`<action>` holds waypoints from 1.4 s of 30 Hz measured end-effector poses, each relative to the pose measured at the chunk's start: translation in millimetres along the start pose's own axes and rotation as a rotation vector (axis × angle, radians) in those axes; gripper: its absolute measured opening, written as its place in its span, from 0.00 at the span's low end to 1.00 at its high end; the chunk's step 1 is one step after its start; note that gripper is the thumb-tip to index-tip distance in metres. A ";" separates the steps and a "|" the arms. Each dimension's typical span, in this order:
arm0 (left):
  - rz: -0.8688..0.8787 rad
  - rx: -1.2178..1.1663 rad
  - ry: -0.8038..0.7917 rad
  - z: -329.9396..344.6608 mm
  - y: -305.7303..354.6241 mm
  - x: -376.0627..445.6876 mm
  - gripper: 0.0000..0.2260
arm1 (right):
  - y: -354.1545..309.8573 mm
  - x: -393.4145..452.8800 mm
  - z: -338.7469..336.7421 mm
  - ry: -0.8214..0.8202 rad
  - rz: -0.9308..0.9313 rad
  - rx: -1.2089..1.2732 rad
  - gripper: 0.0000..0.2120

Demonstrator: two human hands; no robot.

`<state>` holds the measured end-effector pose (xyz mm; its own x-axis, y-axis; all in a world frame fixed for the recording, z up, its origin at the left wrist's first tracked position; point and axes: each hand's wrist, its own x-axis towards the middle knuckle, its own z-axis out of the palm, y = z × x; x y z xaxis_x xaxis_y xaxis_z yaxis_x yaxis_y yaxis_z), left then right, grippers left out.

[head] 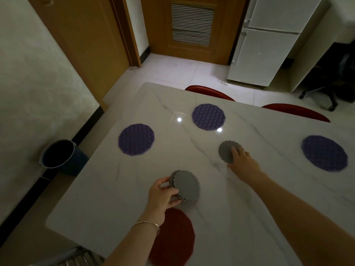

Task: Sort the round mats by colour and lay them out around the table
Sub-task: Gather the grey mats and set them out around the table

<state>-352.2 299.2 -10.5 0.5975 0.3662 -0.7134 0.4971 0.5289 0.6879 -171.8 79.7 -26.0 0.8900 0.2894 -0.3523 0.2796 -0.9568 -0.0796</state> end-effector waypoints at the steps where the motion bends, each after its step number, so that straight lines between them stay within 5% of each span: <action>1: 0.001 -0.001 0.000 1.4 0.5 0.2 0.16 | -0.9 2.2 1.2 -0.001 -0.003 -0.064 0.26; 8: 0.001 -0.014 -0.003 8.9 0.6 1.4 0.16 | -0.2 20.4 1.9 0.017 -0.183 -0.337 0.27; 14: -0.016 -0.034 -0.012 20.0 -4.2 1.9 0.16 | -22.8 -9.3 -8.2 0.281 -0.019 0.081 0.21; 17: -0.022 -0.050 -0.018 27.5 -5.9 1.3 0.14 | -42.8 -53.7 6.2 0.338 -0.123 0.209 0.23; 22: -0.026 -0.117 -0.031 45.8 -3.0 -2.4 0.07 | -60.6 -94.5 33.3 0.156 -0.372 0.094 0.27; 26: -0.003 -0.082 -0.053 52.4 -3.3 -4.6 0.09 | -56.9 -102.0 32.2 0.218 -0.468 0.049 0.29; 29: 0.010 -0.028 -0.035 52.9 -6.5 -6.5 0.13 | -52.1 -98.8 37.8 0.094 -0.481 0.131 0.26; 38: 0.020 0.021 -0.095 48.9 -14.8 -9.0 0.12 | -38.8 -99.9 35.8 0.197 -0.107 0.726 0.18; 42: 0.044 0.040 -0.240 46.2 -15.9 -19.6 0.13 | -27.8 -111.5 22.0 0.135 0.104 0.865 0.22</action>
<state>-342.7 248.3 -1.3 0.7490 0.1934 -0.6337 0.4891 0.4838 0.7257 -286.8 73.4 -5.0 0.9459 0.1483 -0.2884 -0.1272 -0.6485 -0.7505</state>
